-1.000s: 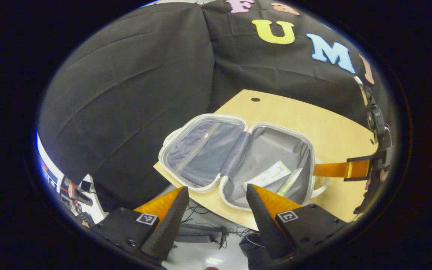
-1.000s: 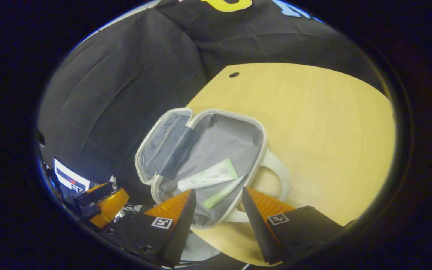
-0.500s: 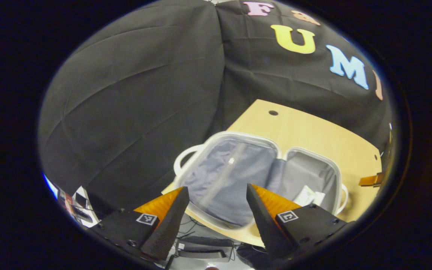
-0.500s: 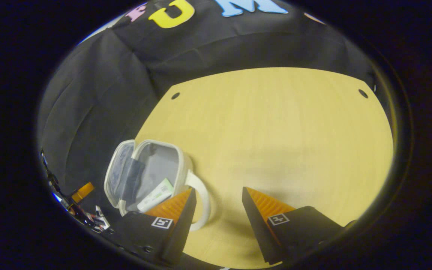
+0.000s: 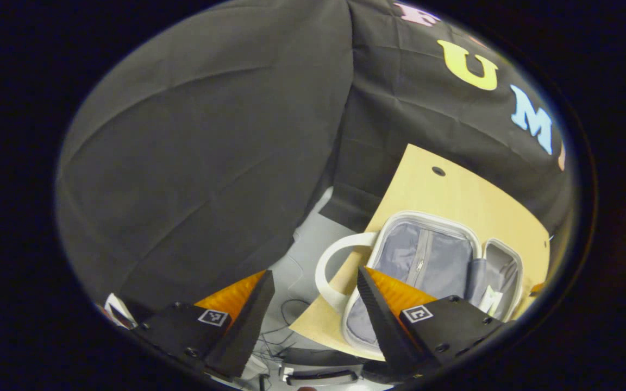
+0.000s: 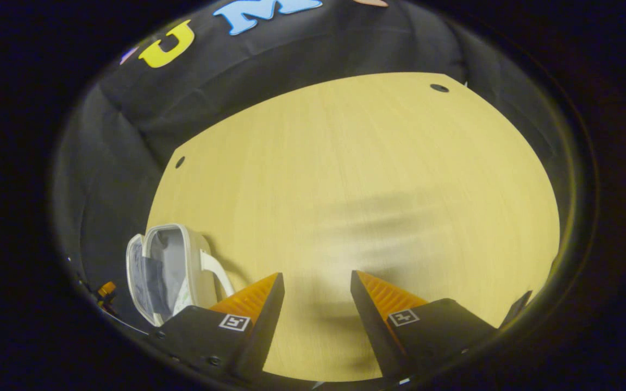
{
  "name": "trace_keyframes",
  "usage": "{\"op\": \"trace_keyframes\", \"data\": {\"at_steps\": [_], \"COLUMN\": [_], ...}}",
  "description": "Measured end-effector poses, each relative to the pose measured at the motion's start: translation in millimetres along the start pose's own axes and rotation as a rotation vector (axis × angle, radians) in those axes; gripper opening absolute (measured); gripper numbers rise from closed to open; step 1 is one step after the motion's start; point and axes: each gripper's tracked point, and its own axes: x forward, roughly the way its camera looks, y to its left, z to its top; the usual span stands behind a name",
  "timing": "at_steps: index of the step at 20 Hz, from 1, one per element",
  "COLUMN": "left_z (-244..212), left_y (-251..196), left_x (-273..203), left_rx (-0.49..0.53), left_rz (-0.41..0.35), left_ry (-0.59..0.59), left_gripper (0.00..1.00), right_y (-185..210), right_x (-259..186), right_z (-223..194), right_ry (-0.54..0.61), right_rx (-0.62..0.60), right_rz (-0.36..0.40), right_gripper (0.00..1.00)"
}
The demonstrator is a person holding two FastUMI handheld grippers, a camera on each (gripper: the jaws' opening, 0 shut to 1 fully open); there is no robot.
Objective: First open the suitcase, pack the skin care products into it, and then close the suitcase.
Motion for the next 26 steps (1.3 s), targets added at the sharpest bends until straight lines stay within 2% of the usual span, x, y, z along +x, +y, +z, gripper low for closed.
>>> {"op": "trace_keyframes", "data": {"at_steps": [2,7,12,15,18,19,20,21,22,24,25,26], "left_z": [-5,-22,-27,-32,-31,-32,-35,-40,-47,-55,-49,-43], "left_y": [11,23,31,26,11,6,4,-1,3,4,2,-2], "left_x": [23,78,109,121,130,131,131,129,128,123,119,114], "left_rx": [-0.047,-0.152,-0.289,-0.391,-0.500,-0.528,-0.546,-0.559,-0.556,-0.569,-0.567,-0.566], "left_rz": [-0.037,-0.045,-0.035,-0.060,-0.122,-0.141,-0.158,-0.171,-0.137,-0.120,-0.123,-0.141], "left_ry": [0.058,0.151,0.182,0.197,0.192,0.196,0.207,0.222,0.246,0.275,0.259,0.237], "left_gripper": [1.00,1.00,1.00,1.00,1.00,0.97,0.86,0.84,0.63,0.22,0.22,0.28], "right_y": [-3,-5,0,8,12,14,13,11,9,7,8,7], "right_x": [-4,-7,-5,-3,-1,-1,-2,-2,-1,-1,-1,-2], "right_z": [-9,-21,-25,-30,-33,-32,-32,-31,-32,-34,-36,-38], "right_ry": [0.002,0.025,0.044,0.064,0.075,0.074,0.071,0.068,0.065,0.066,0.072,0.071], "right_rx": [0.006,0.019,0.033,0.021,0.002,0.000,-0.001,-0.003,-0.007,-0.004,0.002,0.005], "right_rz": [-0.024,-0.064,-0.076,-0.072,-0.068,-0.066,-0.065,-0.067,-0.073,-0.074,-0.068,-0.062], "right_gripper": [0.76,0.76,0.77,0.77,0.77,0.76,0.76,0.76,0.76,0.76,0.76,0.76]}}
